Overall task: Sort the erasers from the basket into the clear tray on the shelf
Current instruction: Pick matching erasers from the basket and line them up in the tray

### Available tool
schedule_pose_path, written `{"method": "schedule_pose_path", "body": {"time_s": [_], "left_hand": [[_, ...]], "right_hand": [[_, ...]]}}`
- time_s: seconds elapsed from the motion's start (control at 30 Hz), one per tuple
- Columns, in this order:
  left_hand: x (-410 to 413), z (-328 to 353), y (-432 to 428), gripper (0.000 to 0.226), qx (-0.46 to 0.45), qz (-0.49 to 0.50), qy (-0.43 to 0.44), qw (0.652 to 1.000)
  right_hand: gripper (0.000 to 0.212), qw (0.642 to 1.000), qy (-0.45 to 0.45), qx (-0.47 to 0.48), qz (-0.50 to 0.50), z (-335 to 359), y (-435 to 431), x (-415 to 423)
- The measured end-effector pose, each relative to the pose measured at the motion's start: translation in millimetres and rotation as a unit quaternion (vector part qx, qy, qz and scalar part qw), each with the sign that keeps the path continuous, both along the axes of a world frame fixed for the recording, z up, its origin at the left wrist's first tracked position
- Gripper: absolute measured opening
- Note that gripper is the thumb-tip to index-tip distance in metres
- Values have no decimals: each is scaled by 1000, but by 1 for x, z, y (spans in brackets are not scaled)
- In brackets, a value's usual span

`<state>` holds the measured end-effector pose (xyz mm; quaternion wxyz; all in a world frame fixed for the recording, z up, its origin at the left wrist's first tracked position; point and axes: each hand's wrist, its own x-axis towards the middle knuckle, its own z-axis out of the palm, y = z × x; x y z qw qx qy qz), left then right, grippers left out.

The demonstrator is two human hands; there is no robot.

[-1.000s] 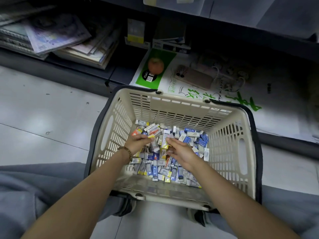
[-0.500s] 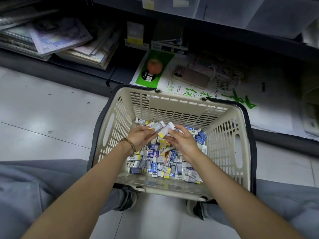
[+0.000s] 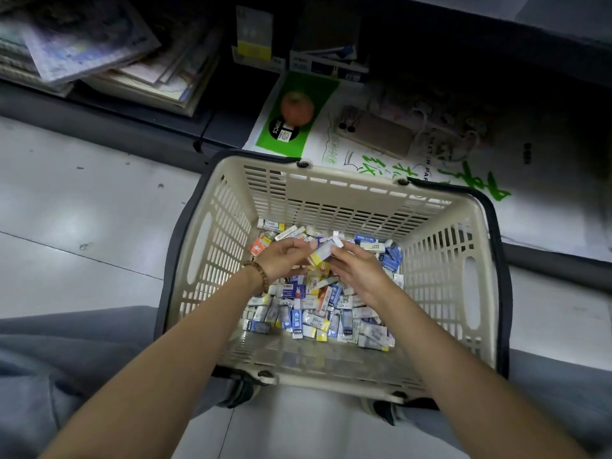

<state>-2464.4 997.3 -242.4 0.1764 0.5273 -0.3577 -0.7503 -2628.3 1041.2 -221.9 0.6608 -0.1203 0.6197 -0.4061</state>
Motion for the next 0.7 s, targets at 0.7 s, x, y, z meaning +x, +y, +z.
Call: {"method": "schedule_pose_path", "body": {"time_s": [0.7], "left_hand": [[-16, -63, -25, 18, -139, -149, -406, 891]], "right_hand": [[17, 998, -4, 53, -46, -32, 16, -36]]}}
